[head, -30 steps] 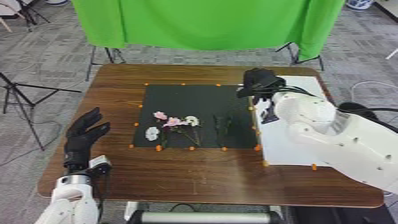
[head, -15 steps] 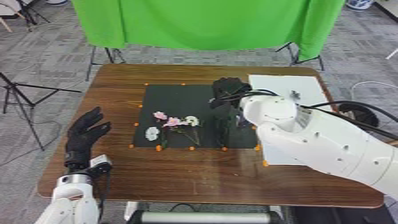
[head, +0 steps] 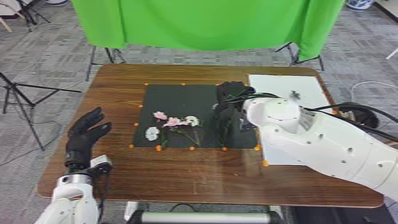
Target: Arrange flowers
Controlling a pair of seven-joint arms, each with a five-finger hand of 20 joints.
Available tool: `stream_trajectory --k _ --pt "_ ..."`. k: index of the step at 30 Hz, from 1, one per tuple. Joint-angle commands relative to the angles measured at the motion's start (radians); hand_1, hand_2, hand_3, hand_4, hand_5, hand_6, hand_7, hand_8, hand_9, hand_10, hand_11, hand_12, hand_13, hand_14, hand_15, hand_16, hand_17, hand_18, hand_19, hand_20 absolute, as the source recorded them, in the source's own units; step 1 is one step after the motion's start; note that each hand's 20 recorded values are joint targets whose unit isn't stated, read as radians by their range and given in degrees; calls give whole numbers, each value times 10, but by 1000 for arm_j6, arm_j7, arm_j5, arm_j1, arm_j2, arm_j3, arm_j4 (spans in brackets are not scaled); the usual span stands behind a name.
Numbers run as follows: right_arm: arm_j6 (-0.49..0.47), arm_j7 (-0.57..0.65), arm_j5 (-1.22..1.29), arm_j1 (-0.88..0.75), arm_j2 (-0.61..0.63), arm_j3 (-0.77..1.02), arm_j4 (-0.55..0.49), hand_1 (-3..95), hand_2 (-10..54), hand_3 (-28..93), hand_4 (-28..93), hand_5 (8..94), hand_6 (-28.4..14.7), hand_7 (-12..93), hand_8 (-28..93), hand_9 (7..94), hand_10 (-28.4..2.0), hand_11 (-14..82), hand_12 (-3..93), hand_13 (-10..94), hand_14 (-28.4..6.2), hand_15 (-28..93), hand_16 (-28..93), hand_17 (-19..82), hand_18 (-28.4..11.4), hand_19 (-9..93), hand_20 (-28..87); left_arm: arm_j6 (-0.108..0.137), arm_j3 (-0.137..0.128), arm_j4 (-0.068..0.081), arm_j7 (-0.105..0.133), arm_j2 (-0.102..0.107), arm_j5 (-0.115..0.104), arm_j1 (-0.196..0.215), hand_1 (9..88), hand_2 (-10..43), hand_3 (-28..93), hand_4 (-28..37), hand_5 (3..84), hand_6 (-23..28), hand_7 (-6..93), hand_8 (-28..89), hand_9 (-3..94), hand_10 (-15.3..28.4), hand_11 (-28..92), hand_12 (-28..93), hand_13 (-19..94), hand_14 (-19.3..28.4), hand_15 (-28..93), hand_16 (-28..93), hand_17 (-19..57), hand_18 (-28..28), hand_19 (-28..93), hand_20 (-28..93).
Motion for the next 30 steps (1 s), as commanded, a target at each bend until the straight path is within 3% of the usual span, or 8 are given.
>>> stream_trajectory --k 1,8,18,22,28,30 --pt "-41 9 7 1 27 22 -12 455 6 579 -152 669 -7 154 30 724 -142 139 196 855 -57 616 299 575 -160 932 526 -12 -4 0 -12 -1 5 13 499 -85 694 -84 403 -17 247 -123 366 102 238 108 412 143 304 -33 210 140 283 276" --pt "-76 7 21 -3 33 55 -23 396 -26 632 -146 635 -6 157 -84 692 -143 129 194 849 -56 615 298 572 -158 932 524 -11 -3 1 -11 0 6 9 496 -87 693 -82 402 -18 245 -122 368 101 238 110 411 144 303 -32 206 141 286 272" --pt "-97 10 33 1 25 67 -23 362 -59 641 -139 612 -11 147 -87 656 -150 114 196 843 -58 611 296 567 -160 932 519 -9 1 0 -2 1 0 9 494 -90 693 -81 402 -18 244 -121 368 101 237 110 411 143 301 -31 202 140 289 267" --pt "-49 23 36 -2 22 50 -14 333 -38 606 -151 601 -14 139 -82 639 -156 100 192 842 -61 605 293 564 -161 932 511 -15 -1 2 -5 -1 6 9 494 -90 693 -82 402 -18 244 -121 368 102 237 110 411 144 302 -30 202 140 289 266" --pt "-32 20 49 -6 16 41 -6 397 55 609 -172 601 -8 149 -74 638 -149 102 187 843 -60 603 287 565 -159 932 500 -7 -2 -1 -5 1 4 9 492 -91 695 -83 402 -19 244 -121 369 101 236 110 411 144 304 -30 201 140 289 265" --pt "-31 20 50 -5 15 39 -9 354 53 585 -177 603 -7 154 -86 638 -150 103 186 844 -62 601 286 565 -160 932 499 -4 0 -3 -1 2 -1 12 492 -91 695 -84 403 -18 244 -121 369 102 236 110 411 144 305 -31 200 140 289 264"
